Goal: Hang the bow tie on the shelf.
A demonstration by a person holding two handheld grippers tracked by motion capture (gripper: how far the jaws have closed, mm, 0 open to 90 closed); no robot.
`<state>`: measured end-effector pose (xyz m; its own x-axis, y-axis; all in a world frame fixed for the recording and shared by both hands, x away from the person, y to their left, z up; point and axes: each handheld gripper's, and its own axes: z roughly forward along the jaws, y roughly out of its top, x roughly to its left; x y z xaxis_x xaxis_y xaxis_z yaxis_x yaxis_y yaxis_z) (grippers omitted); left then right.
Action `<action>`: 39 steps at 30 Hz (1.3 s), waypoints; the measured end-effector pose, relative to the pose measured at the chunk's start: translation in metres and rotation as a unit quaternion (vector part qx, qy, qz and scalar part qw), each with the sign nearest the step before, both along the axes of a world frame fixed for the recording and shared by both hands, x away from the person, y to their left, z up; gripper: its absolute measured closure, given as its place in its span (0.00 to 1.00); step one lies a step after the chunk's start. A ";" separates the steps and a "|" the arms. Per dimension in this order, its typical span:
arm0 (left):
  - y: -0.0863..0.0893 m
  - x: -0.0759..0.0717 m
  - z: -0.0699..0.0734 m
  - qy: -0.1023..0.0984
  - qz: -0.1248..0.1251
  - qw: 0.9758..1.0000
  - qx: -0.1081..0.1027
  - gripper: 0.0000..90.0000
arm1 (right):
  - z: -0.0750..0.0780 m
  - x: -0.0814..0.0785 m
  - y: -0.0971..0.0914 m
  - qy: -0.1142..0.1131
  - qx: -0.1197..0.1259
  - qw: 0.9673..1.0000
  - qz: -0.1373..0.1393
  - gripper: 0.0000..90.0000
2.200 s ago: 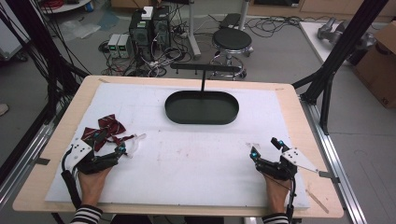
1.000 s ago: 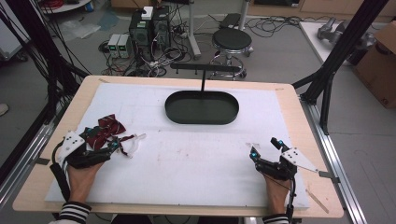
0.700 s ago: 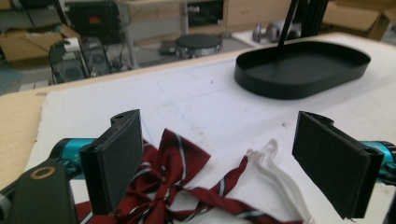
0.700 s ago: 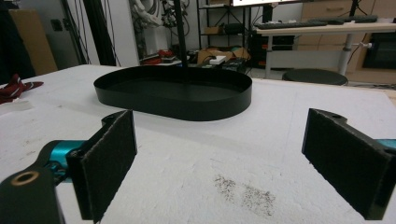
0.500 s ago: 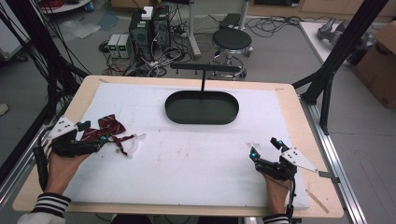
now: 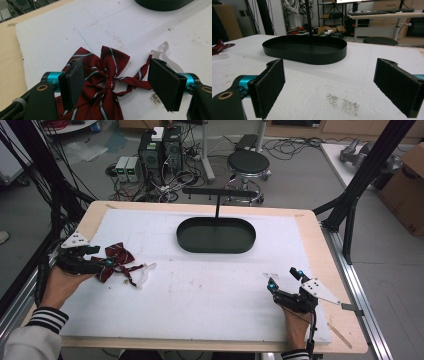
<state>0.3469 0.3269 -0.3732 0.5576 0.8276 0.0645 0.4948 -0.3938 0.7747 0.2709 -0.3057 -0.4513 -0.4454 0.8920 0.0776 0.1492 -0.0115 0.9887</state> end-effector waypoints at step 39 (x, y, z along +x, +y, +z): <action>-0.025 0.059 -0.030 0.195 -0.005 0.972 0.128 0.69 | 0.000 0.000 -0.001 0.002 0.007 1.000 -0.002 0.10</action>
<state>0.4057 0.3014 -0.4037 0.5890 0.8066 0.0497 0.7263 -0.5554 0.4051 0.2709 -0.3066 -0.4514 -0.4422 0.8923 0.0907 0.1525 -0.0249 0.9880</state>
